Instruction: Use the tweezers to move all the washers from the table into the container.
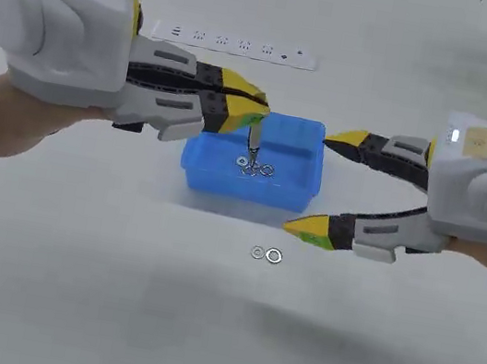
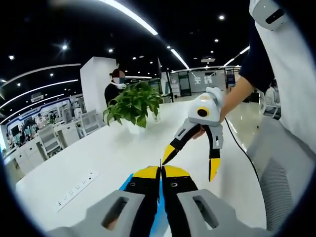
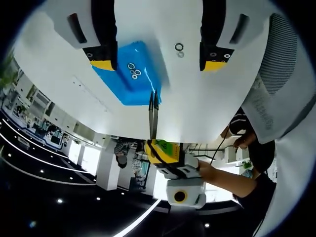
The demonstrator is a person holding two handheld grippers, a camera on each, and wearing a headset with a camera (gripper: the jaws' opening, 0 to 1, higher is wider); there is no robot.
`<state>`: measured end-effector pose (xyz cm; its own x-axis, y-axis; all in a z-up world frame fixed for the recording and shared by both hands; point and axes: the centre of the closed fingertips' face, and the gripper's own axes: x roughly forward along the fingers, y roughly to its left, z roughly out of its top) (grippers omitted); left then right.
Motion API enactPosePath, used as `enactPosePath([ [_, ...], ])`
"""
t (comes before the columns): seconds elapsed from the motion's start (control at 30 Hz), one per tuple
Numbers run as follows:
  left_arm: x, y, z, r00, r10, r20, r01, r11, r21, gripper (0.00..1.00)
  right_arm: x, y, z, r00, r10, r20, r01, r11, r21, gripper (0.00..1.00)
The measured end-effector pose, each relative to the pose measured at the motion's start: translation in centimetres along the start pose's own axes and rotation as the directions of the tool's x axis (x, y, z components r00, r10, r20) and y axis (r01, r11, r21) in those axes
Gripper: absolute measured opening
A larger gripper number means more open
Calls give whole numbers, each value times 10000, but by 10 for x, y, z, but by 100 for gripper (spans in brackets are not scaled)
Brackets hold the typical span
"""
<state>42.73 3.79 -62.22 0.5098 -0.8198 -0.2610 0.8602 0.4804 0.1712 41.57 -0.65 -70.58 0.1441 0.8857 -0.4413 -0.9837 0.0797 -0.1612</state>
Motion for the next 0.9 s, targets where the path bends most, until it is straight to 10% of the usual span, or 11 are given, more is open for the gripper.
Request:
enactPosePath([
  [0.5,10,-36,-22,9996,-250,-99,247,9993,-289,5,-31,49,-22,9995,-289,114,259,9784,2053,100],
  [0.9,20,-55,-52,9979,-573,-298,543,9940,-947,5,-24,74,-47,9990,266,-351,-195,9816,1902,100],
])
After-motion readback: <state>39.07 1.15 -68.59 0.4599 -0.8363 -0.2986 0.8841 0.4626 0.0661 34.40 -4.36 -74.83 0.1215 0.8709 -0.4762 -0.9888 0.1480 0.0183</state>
